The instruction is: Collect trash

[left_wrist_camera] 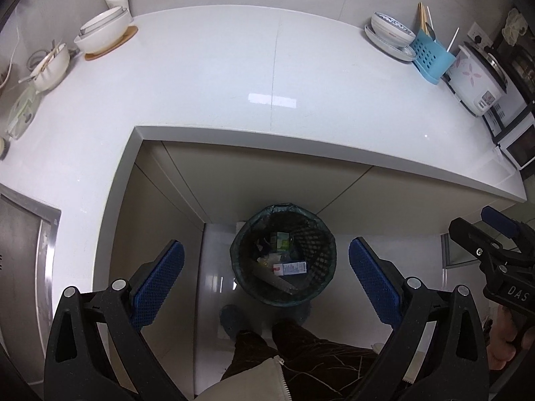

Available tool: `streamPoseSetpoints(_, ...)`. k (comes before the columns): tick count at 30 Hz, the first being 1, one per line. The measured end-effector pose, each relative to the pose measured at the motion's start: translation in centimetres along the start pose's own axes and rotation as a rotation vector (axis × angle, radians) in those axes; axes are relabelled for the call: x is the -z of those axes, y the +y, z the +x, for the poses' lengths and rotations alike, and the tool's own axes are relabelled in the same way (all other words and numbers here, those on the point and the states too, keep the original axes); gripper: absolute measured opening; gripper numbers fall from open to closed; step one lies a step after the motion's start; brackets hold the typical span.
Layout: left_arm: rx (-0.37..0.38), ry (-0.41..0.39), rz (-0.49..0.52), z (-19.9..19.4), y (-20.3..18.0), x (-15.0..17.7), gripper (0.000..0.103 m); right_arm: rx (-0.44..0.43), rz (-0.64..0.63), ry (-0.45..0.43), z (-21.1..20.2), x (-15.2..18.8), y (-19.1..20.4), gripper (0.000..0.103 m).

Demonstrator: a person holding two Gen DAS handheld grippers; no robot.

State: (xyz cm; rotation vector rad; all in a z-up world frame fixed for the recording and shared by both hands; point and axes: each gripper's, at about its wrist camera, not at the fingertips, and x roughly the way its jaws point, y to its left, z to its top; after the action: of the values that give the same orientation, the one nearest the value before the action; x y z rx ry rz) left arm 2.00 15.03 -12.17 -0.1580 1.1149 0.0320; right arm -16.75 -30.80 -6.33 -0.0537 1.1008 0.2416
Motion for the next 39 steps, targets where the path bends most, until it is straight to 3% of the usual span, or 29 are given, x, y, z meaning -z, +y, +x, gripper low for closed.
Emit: streamPoseSetpoints(39,0.039,-0.001,0.017,-1.7,-0.9,0.3,0.097,0.007,-0.002,0.019,-1.9,-0.1,0.0,0.094)
